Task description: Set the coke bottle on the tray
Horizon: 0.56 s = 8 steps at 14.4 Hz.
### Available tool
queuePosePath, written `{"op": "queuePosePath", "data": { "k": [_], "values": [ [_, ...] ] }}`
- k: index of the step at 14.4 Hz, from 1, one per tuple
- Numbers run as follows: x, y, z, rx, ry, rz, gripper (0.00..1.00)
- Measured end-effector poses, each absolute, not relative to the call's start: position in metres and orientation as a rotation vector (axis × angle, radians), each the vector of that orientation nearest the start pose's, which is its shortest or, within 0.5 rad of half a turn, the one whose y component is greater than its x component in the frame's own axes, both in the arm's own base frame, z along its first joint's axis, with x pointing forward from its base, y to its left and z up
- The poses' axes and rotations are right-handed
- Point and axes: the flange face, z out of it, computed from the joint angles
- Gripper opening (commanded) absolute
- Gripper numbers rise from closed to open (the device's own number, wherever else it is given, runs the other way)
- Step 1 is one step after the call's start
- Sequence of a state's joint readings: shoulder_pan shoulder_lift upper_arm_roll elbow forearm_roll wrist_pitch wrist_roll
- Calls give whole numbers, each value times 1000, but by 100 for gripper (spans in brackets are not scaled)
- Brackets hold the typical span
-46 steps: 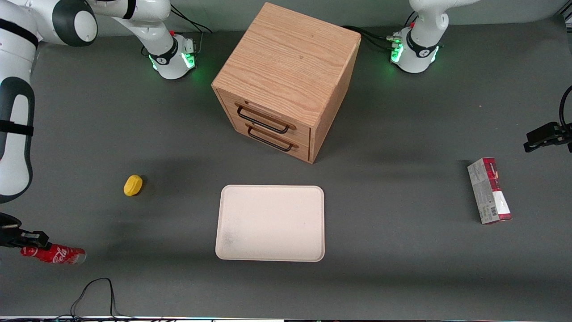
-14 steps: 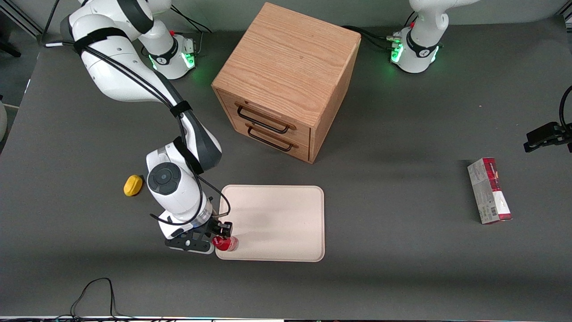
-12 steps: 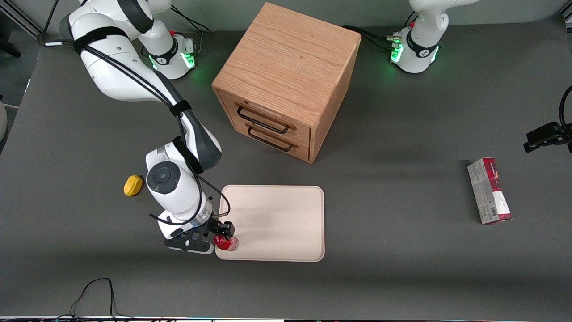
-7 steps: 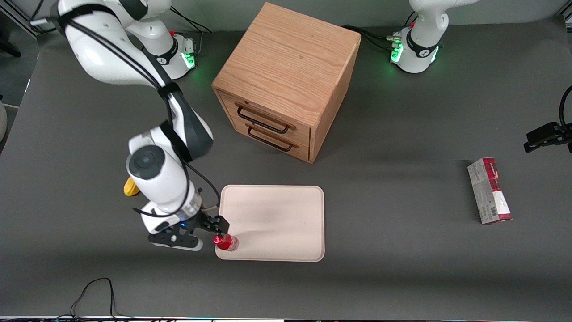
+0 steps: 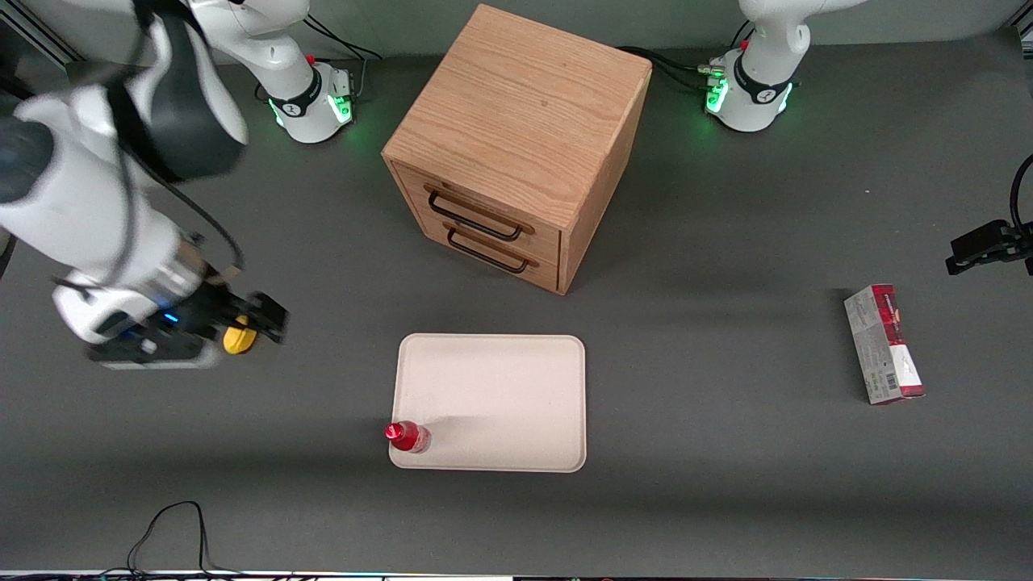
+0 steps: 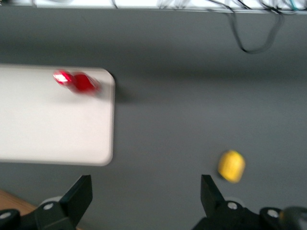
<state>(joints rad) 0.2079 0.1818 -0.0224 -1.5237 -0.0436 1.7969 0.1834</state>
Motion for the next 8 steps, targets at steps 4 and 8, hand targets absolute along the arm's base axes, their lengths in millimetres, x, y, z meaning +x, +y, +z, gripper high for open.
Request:
{"op": "queuePosePath", "data": {
  "k": [4, 8],
  "values": [
    [560, 23, 609, -3137, -12, -39, 100],
    [538, 10, 628, -3124, 24, -65, 100]
  ]
}}
